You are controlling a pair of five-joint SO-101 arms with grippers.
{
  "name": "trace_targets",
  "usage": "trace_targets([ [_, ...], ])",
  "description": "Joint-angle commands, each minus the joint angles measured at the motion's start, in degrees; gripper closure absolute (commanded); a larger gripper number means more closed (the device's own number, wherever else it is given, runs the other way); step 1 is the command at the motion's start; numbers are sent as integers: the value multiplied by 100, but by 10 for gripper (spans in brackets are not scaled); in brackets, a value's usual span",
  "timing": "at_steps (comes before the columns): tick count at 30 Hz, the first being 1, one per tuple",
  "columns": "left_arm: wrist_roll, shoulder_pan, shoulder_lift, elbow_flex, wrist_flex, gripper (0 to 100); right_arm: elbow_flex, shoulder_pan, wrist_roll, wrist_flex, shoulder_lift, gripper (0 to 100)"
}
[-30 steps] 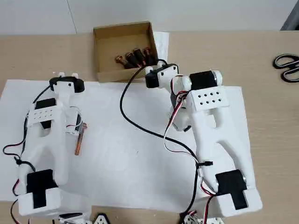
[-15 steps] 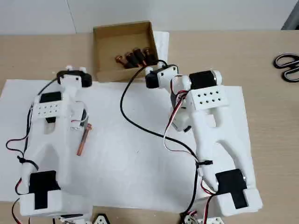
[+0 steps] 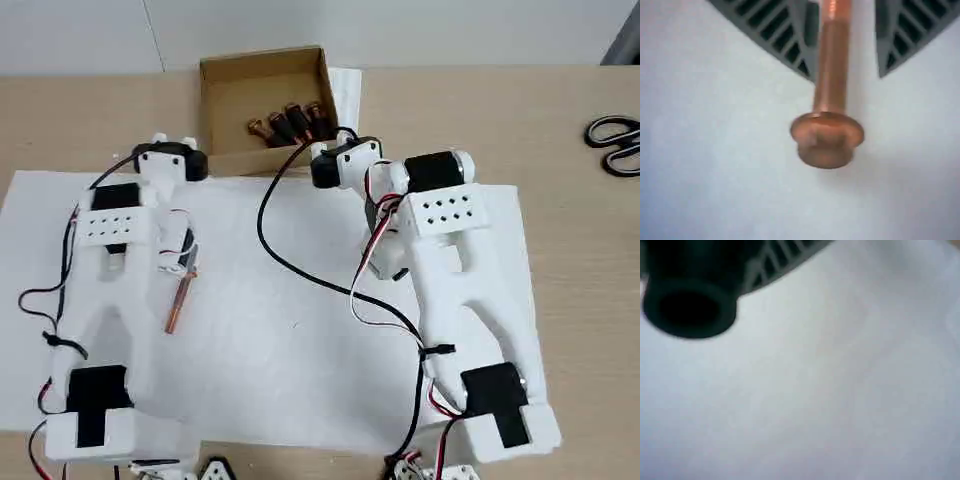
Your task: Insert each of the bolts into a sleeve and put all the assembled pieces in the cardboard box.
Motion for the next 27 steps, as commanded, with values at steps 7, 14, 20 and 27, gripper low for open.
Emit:
trace_targets([
  [7,53,97,-220,-4,-185,886,-44,-4,-35,-127,-22,989],
  [14,44,88,-220,207,-308,870,-44,-4,-35,-127,-13,989],
  [20,18,88,-220,444,-571,869,-44,-4,-35,-127,-13,989],
  [27,9,79,-220,971,-1002,868,-44,-4,-35,-127,-13,989],
])
